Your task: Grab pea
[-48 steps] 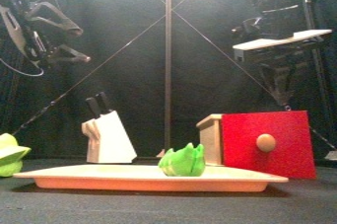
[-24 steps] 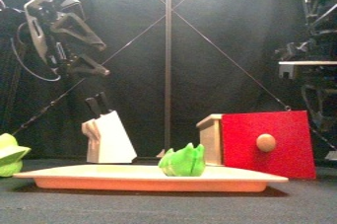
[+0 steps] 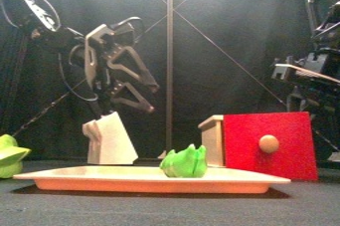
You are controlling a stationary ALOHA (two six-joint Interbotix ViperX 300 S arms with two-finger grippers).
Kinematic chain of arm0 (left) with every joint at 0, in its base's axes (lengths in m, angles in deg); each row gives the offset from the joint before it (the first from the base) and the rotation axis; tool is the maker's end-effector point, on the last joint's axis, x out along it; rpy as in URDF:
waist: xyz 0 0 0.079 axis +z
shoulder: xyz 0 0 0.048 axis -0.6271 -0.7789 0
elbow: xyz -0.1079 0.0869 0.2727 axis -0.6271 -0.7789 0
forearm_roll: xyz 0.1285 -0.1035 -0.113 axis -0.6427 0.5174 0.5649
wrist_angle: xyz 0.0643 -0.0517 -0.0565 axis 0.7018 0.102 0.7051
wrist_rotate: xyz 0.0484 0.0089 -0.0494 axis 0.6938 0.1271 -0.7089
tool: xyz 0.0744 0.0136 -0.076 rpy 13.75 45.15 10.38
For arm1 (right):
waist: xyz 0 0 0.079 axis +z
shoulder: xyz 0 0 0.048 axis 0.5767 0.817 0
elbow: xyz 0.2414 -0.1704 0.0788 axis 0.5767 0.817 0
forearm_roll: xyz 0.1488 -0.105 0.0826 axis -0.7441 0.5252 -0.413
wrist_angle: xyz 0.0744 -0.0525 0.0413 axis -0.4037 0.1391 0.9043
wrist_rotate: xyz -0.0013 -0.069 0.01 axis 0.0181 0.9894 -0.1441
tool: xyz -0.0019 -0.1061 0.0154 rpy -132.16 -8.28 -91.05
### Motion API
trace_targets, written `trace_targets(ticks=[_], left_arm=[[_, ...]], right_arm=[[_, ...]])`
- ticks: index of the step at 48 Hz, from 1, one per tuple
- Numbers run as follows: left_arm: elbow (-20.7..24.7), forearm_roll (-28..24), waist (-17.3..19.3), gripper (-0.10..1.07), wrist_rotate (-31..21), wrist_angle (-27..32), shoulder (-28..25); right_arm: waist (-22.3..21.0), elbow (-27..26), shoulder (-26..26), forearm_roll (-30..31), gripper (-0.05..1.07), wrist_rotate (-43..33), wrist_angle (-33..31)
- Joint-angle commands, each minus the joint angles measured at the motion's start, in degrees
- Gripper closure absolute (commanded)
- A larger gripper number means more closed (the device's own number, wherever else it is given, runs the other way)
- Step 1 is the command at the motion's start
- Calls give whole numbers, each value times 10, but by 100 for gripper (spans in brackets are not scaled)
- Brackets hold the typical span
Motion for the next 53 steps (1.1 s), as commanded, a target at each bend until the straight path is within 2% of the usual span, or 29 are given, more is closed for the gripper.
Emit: trace_targets(ticks=[1,18,23,30,39,47,53], left_arm=[[49,4,-1,3,1,-2,-37],[163,2,4,3,2,43,-136],[187,2,4,3,2,74,-143],[189,-3,6,3,3,90,-126],[182,-7,11,3,3,89,-98],[192,-5,23,3,2,84,-94],[197,1,35,3,1,79,-94]], right_arm=[[-15,-4,-12,10,63,4,5],[-51,-2,-25,31,63,9,5],[-54,1,-40,36,63,11,2],[-47,9,-79,44,63,11,-12],[10,14,-123,56,63,11,-21],[105,5,-108,106,63,5,-18],[172,-14,-87,112,63,5,-24]])
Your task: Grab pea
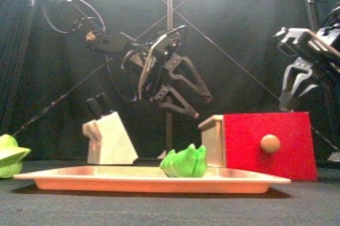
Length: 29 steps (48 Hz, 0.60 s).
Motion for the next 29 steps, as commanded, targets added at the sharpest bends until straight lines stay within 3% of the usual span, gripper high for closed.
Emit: trace_targets(ticks=[1,13,29], left_arm=[[18,6,12,3,-1,-11,15],[11,33,29,3,-1,-50,16],[-16,54,31,3,0,-91,18]], right_arm=[[55,-27,13,9,63,-1,-7],[125,-68,93,6,63,-2,-18],[131,-91,191,-31,63,-8,-20]])
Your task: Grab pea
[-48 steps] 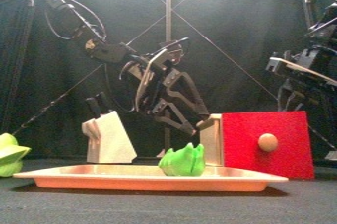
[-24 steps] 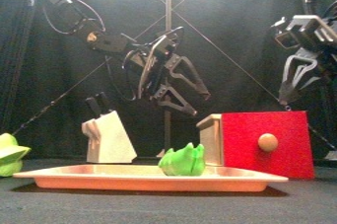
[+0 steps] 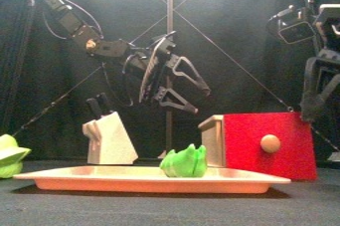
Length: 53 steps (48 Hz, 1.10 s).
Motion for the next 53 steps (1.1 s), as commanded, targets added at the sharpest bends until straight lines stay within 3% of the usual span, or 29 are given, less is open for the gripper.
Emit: trace_targets(ticks=[1,16,28,39,46,53], left_arm=[[4,4,3,3,1,-7,18],[1,13,3,3,2,-7,18],[12,16,11,3,2,-8,18],[82,25,47,4,1,-7,11],[151,42,81,4,1,11,-29],[221,72,116,7,0,70,-82]], right_arm=[[-1,-12,11,-5,63,-3,-2],[-20,-17,36,-5,63,-3,-17],[-56,-13,8,-5,63,5,-72],[-59,-11,-9,-1,63,4,-74],[-58,-18,-4,6,63,4,-73],[-55,-26,3,31,63,4,-61]])
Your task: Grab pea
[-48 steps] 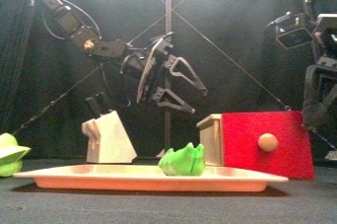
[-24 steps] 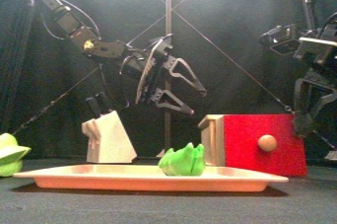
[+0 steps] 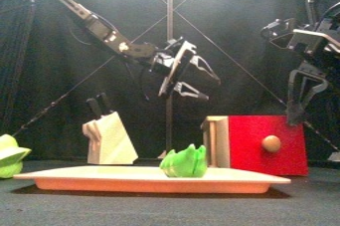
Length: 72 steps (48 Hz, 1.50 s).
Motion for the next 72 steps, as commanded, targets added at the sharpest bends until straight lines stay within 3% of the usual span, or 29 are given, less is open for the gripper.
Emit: trace_targets(ticks=[1,11,23,45,72], left_arm=[[61,20,24,7,0,38,-21],[158,33,45,11,2,142,-79],[227,33,50,11,2,204,-121],[231,33,46,11,2,251,-133],[235,33,46,11,1,253,-134]], right_arm=[[0,-16,-3,21,63,-1,8],[0,-28,25,47,63,0,40],[-3,-39,61,54,63,0,55],[-24,-40,77,54,63,0,67],[-75,-39,79,80,63,3,66]])
